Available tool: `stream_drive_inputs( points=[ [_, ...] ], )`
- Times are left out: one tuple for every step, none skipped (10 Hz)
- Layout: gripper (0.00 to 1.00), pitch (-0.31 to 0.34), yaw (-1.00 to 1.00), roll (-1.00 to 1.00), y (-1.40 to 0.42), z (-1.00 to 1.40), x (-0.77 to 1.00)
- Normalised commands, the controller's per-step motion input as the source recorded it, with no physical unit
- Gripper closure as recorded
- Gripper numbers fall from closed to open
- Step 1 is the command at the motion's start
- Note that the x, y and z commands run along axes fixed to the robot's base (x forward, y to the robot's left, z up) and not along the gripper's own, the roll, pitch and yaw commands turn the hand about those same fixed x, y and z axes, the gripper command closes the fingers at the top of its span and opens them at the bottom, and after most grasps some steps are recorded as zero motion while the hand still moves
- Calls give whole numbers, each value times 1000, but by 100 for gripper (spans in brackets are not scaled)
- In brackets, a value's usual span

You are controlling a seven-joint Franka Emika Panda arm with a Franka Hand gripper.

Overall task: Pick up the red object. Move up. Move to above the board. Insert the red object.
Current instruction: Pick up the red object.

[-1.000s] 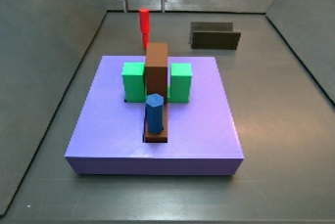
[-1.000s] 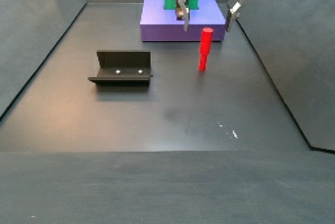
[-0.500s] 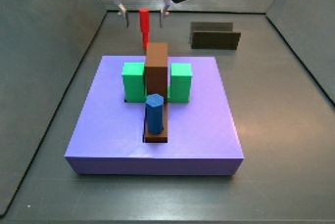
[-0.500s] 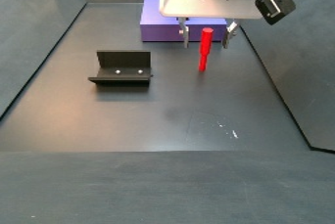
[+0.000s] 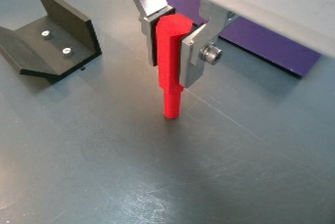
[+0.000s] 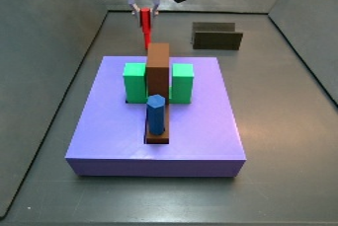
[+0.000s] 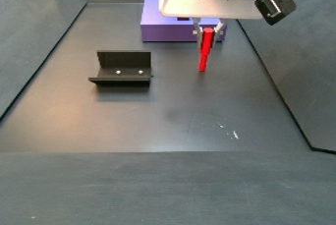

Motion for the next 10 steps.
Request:
stream_drive_inputs(
  points=[
    [100, 0, 0, 0, 0, 0, 0],
    [100, 0, 0, 0, 0, 0, 0],
    [100, 0, 0, 0, 0, 0, 0],
    [100, 0, 0, 0, 0, 0, 0],
    [100, 0, 0, 0, 0, 0, 0],
    [100, 0, 0, 0, 0, 0, 0],
    [100, 0, 0, 0, 0, 0, 0],
    [100, 0, 0, 0, 0, 0, 0],
    [100, 0, 0, 0, 0, 0, 0],
    [100, 0, 0, 0, 0, 0, 0]
  ],
)
